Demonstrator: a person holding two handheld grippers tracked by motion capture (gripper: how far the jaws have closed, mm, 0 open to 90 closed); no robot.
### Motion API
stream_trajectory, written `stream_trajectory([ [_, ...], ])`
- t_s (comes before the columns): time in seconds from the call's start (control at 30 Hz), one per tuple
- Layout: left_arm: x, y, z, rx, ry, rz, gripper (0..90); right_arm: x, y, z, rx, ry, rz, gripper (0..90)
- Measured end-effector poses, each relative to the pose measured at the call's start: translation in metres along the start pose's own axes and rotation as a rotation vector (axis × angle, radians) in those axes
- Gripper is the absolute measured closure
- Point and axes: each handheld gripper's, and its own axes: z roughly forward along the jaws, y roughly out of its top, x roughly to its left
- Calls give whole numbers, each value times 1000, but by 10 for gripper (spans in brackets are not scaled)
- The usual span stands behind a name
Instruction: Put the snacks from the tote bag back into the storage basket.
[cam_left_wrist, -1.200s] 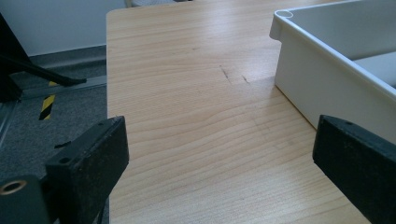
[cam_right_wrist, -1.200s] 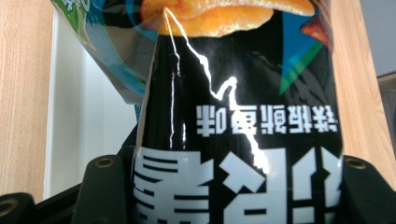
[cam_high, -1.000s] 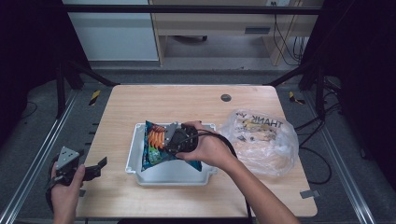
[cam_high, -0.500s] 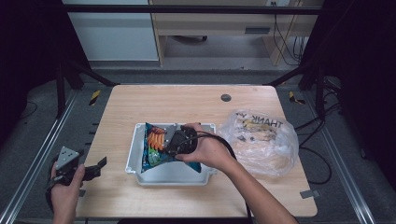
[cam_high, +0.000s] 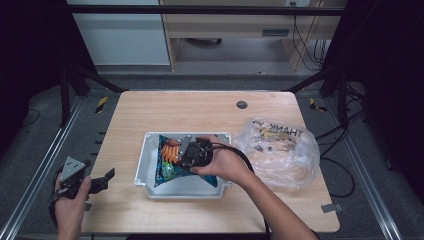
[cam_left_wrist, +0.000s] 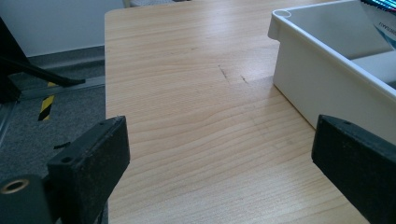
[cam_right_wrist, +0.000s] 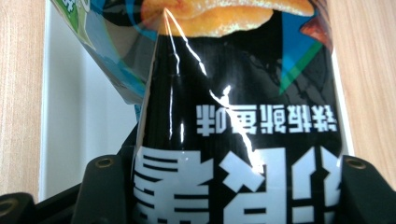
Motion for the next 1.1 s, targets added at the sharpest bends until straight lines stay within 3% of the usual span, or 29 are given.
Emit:
stream_trajectory([
  [1.1,0,0,1,3,-2,6,42,-3,-14,18,26,34,46,394],
])
